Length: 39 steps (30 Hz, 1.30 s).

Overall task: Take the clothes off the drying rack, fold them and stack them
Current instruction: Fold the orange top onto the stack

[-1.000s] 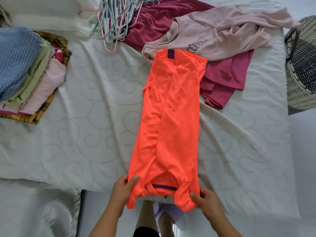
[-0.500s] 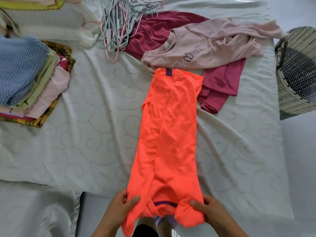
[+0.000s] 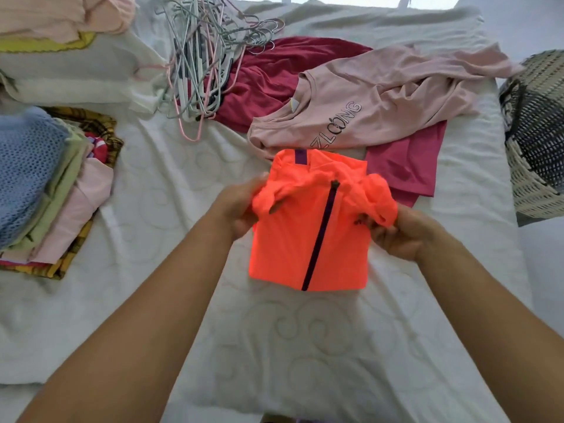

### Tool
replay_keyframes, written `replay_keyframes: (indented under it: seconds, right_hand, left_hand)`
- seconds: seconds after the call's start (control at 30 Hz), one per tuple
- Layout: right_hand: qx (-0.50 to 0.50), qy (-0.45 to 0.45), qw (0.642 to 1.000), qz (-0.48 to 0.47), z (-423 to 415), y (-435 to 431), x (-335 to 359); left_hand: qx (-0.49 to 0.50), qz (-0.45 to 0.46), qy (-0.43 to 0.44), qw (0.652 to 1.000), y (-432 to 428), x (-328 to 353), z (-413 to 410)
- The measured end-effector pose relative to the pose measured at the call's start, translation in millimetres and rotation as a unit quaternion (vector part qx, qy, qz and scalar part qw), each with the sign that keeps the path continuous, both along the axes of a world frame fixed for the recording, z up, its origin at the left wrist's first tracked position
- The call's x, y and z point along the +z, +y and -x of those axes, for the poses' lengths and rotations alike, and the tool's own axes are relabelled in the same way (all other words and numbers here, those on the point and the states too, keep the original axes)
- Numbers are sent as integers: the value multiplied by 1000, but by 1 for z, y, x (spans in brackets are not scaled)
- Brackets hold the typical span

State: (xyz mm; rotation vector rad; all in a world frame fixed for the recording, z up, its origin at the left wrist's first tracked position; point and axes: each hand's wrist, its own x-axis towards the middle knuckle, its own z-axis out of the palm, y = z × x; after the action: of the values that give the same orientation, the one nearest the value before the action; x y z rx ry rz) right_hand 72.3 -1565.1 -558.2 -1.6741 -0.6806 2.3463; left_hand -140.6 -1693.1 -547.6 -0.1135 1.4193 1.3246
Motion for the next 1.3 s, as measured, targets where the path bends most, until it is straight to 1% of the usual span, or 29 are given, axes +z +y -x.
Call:
replay_keyframes:
  seconds: [0.03, 0.07, 0.1, 0.13, 0.17, 0.2, 0.23, 0.27, 0.33, 0.43, 0.5, 0.57, 0.6, 0.63, 0.7, 0.73, 0.77, 0.83, 0.9, 0.93, 1.03, 1.13, 1.2, 1.3]
  right_hand:
    - [-14, 6, 1000, 2, 10, 16, -6]
    - [-30, 14, 999, -6, 17, 31, -15]
    - [-46, 19, 999, -10, 22, 41, -21]
    - [-61, 10, 998, -21, 24, 47, -29]
    - [-67, -12, 997, -42, 24, 47, -37]
    - [-58, -45, 994, -76, 20, 43, -49]
    - [-37, -80, 990, -109, 14, 33, -60]
    - [-14, -111, 984, -139, 7, 20, -75]
    - [28, -156, 972, -172, -5, -12, -101]
    - [3, -212, 951, -223, -10, -44, -110]
    - [-12, -208, 949, -238, 0, -47, -103]
    - [11, -174, 959, -225, 10, -46, -94]
    - [30, -161, 960, -225, 14, -43, -91]
    - [46, -149, 963, -222, 16, -42, -89]
    - [81, -140, 966, -203, 13, -45, -83]
    - [100, -144, 966, -192, 8, -49, -81]
    - [116, -152, 965, -180, 1, -56, -80]
    - [139, -160, 963, -165, -15, -79, -79]
    - [128, -154, 971, -133, -27, -103, -75]
    - [113, -142, 977, -114, -31, -111, -76]
    - [74, -101, 991, -52, -32, -116, -76]
    - [66, -62, 996, 24, -25, -104, -66]
    - [63, -35, 997, 28, -21, -95, -50]
    - [45, 5, 999, -9, -18, -85, -27]
  left_hand:
    - [2, -1, -7, 1000, 15, -5, 11]
    - [-3, 17, 1, 1000, 28, -9, 21]
    - [-11, 53, 33, 998, 34, -21, 29]
    - [-29, 105, 86, 990, 34, -33, 34]
    - [-64, 164, 158, 972, 29, -49, 34]
    - [-113, 217, 229, 942, 19, -67, 31]
    - [-165, 251, 287, 910, 8, -82, 23]
    - [-202, 268, 322, 885, -4, -93, 12]
    - [-216, 264, 361, 868, -21, -108, -10]
    - [-174, 271, 380, 867, -23, -114, -28]
    - [-183, 312, 373, 855, -17, -117, -31]
    - [-209, 320, 386, 840, -12, -118, -31]
    - [-201, 298, 389, 848, -12, -117, -31]
    - [-173, 263, 384, 868, -14, -116, -32]
    - [-102, 210, 324, 917, -31, -113, -35]
    - [-77, 204, 291, 932, -43, -111, -38]
    - [-69, 213, 271, 936, -59, -112, -43]
    - [-95, 245, 254, 931, -92, -114, -56]
    - [-136, 260, 231, 928, -115, -114, -67]
    - [-139, 256, 217, 932, -120, -114, -70]
    - [-87, 226, 164, 956, -111, -99, -70]
    - [-47, 201, 117, 971, -98, -85, -74]
    - [-3, 177, 70, 982, -94, -74, -77]
    - [70, 115, -4, 991, -94, -53, -69]
